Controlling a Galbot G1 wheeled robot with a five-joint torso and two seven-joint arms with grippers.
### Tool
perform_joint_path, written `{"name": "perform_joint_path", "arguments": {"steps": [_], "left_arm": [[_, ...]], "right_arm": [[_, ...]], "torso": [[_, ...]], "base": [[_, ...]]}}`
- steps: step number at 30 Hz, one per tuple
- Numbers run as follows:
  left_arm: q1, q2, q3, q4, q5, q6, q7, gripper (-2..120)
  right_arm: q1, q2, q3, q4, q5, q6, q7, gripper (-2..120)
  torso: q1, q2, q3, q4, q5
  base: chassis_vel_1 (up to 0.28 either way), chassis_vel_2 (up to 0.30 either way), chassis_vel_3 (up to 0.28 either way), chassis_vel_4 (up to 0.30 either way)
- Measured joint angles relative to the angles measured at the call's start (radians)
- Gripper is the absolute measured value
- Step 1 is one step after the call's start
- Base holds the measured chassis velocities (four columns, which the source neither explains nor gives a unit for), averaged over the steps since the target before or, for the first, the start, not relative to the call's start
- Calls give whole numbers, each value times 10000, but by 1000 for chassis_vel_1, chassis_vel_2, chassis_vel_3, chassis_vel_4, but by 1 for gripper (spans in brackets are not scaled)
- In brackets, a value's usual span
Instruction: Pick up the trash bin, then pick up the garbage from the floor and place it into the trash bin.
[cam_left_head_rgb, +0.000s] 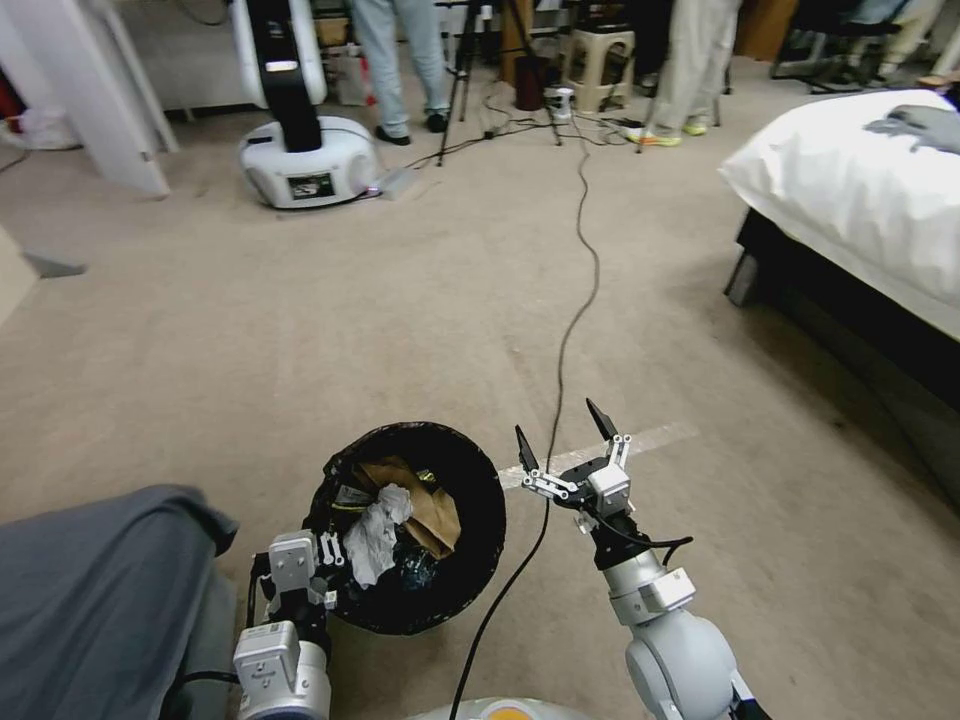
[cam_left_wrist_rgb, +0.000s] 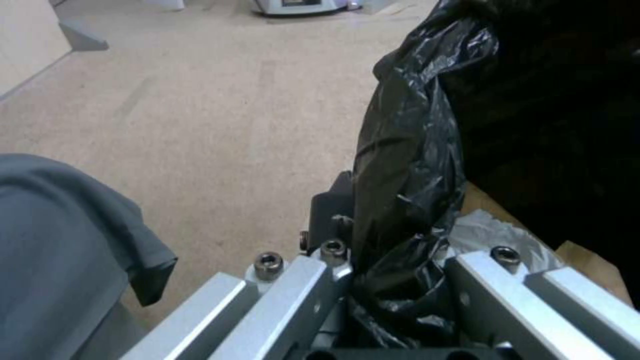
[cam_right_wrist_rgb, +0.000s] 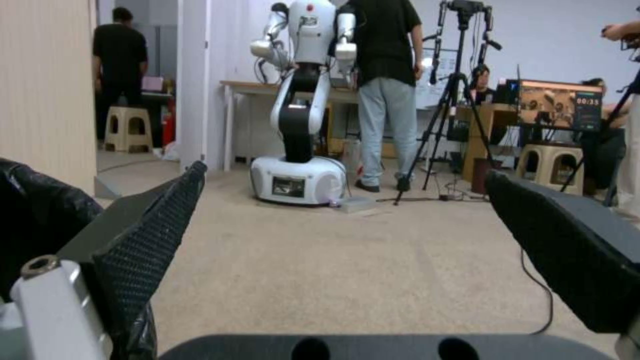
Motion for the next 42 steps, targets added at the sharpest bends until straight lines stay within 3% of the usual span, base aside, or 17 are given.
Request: {"name": "perform_joint_path", "arguments": {"steps": [34,38,42], "left_arm": [[-126,15,174,321,-156,52,87,1],[-173,97,196,312,-651,328,158,1],[-529,219,92,306,-1853,1196,235,1]], "right_arm": [[66,72,-125,8,-100,-20,-186,100],[53,72,-109,14,-93,-21,-187,100],[-56,104,-105,35,-124,76,-222,100]], "torso": [[2,-1,0,0,0],[1,0,0,2,1],[1,0,0,1,1]], "base": [[0,0,0,0],[0,0,0,0],[0,0,0,0]]}}
